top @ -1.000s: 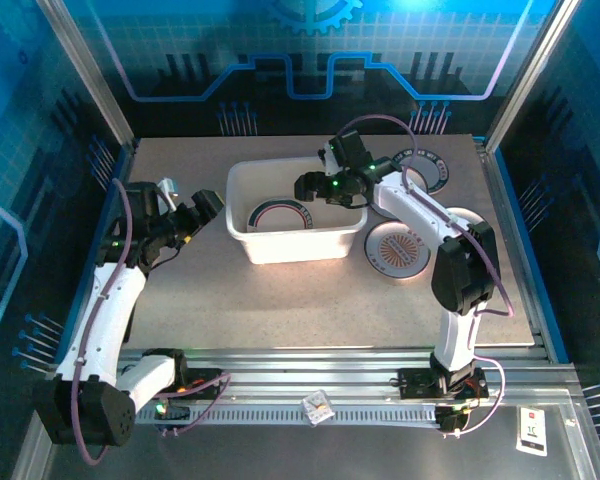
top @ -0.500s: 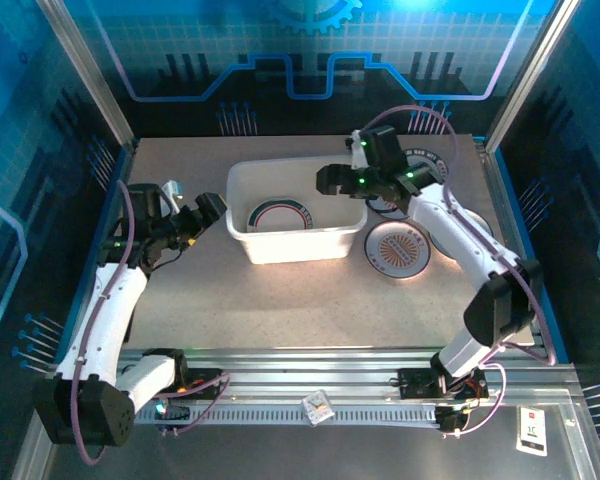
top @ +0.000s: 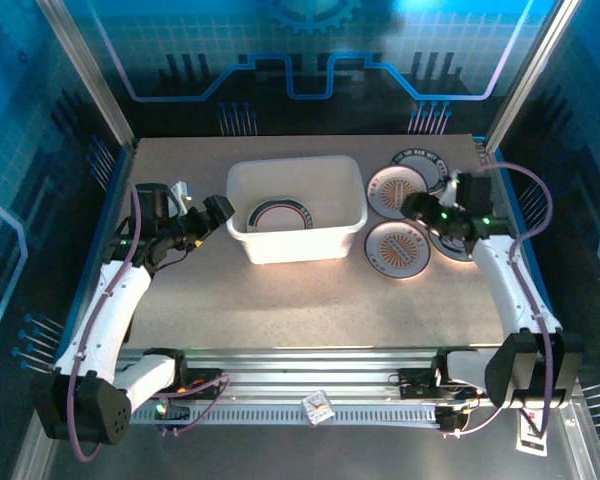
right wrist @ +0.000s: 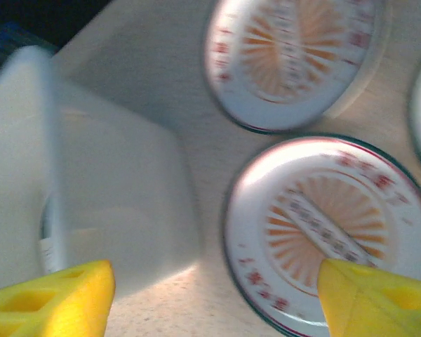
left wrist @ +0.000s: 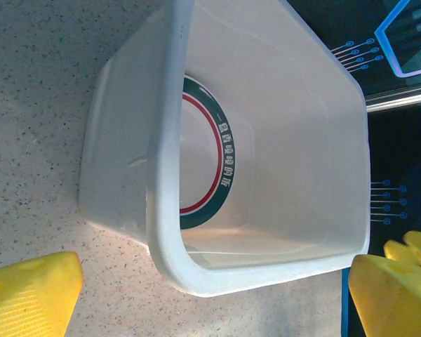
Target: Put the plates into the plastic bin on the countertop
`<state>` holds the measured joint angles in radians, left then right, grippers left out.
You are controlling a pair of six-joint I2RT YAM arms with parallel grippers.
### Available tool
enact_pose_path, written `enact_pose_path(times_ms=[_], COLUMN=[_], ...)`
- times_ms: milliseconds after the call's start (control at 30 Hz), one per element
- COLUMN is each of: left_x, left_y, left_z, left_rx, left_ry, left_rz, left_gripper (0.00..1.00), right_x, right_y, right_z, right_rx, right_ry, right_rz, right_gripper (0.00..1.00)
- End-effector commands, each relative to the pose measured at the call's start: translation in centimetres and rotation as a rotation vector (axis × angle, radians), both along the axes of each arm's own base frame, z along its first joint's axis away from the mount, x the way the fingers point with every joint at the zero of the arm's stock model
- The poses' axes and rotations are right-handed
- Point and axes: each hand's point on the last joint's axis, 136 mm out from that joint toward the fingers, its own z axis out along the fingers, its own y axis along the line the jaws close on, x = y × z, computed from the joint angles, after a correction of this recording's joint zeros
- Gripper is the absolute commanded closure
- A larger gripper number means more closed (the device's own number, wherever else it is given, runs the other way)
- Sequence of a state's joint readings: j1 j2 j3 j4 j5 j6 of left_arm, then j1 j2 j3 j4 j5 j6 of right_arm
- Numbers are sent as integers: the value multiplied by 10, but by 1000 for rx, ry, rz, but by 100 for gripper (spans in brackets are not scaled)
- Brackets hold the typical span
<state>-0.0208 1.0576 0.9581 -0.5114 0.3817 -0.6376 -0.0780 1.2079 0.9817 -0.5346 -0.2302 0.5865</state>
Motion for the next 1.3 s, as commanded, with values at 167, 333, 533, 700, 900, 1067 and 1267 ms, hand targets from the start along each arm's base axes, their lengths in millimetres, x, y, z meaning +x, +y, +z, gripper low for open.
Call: enact_pose_path(times_ms=[167, 333, 533, 700, 900, 1067, 1267], left_x=[1, 1, 1, 3, 4, 5, 5], left_y=[2, 4, 6, 7, 8, 9, 9], left_z=[9, 7, 1, -4, -8, -11, -13], left_rx=[30, 40, 54, 53, 60, 63, 63], left_ry=[-25, -19, -7, 5, 14, 23, 33], left_rz=[5, 9, 21, 27, 30, 32, 34], left_gripper=[2, 1, 1, 2, 2, 2, 2], right_x=[-32, -35, -36, -35, -28, -21, -12], right_y=[-29, -34, -39, -41, -39, -33, -29], right_z=[-57, -88, -114, -132, -145, -152, -158], right_rx=[62, 82, 68, 57, 58, 64, 71], right_ry=[114, 160, 200, 244, 262, 267, 272], right_rz=[-61, -81, -111, -118, -112, -98, -90], right_gripper=[29, 34, 38, 40, 41, 41, 43])
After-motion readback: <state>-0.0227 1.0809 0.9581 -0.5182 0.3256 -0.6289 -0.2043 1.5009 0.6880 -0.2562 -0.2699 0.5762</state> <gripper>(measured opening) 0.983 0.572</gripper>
